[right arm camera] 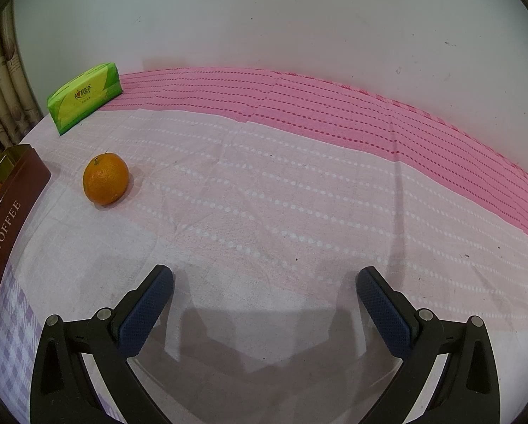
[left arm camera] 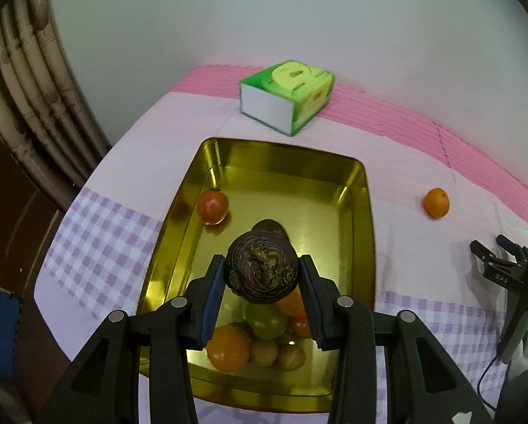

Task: Organize fruits

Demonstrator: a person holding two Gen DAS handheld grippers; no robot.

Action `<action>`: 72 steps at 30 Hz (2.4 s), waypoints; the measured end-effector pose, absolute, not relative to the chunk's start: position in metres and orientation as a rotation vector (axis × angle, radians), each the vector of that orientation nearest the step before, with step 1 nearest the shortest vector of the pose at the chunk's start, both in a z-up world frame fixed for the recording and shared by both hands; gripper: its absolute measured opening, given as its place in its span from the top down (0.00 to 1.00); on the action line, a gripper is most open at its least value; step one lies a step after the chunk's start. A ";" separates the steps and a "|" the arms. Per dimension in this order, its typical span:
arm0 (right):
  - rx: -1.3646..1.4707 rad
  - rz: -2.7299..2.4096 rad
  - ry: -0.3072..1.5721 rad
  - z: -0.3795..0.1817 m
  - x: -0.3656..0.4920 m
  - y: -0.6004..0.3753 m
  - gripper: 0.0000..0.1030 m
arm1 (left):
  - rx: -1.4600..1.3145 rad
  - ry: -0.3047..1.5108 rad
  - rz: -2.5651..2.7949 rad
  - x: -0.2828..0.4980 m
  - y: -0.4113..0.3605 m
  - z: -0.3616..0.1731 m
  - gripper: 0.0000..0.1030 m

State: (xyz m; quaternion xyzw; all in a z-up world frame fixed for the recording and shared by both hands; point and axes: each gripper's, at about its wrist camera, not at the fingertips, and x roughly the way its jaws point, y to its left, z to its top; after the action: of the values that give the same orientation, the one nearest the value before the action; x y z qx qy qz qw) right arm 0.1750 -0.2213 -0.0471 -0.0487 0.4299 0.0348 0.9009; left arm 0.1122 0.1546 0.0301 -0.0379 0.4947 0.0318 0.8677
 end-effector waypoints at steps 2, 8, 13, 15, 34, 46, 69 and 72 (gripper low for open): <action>-0.101 0.072 0.889 -0.047 0.175 -0.221 0.00 | -0.082 1.046 0.070 0.110 0.158 0.026 0.64; -0.101 0.072 0.889 -0.047 0.175 -0.221 0.00 | -0.091 1.080 0.106 0.105 0.171 0.012 0.64; -0.101 0.072 0.889 -0.047 0.175 -0.222 0.00 | -0.101 1.097 0.119 0.106 0.179 0.003 0.64; -0.101 0.072 0.889 -0.047 0.175 -0.221 0.00 | -0.102 1.104 0.122 0.107 0.180 -0.001 0.64; -0.101 0.072 0.889 -0.047 0.175 -0.222 0.00 | -0.105 1.161 0.137 0.108 0.189 -0.029 0.64; -0.101 0.072 0.889 -0.047 0.175 -0.222 0.00 | -0.105 1.160 0.140 0.107 0.189 -0.029 0.63; -0.099 0.076 0.892 -0.047 0.174 -0.222 0.00 | -0.107 1.123 0.152 0.102 0.191 -0.018 0.52; -0.106 0.088 0.909 -0.047 0.172 -0.218 0.00 | -0.099 1.109 0.150 0.099 0.191 -0.015 0.48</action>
State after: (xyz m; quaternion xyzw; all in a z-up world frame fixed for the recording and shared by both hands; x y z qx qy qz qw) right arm 0.1719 -0.2176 -0.0468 -0.0510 0.4387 0.0425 0.8962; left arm 0.0990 0.1907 -0.0148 -0.0467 0.5256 0.0710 0.8465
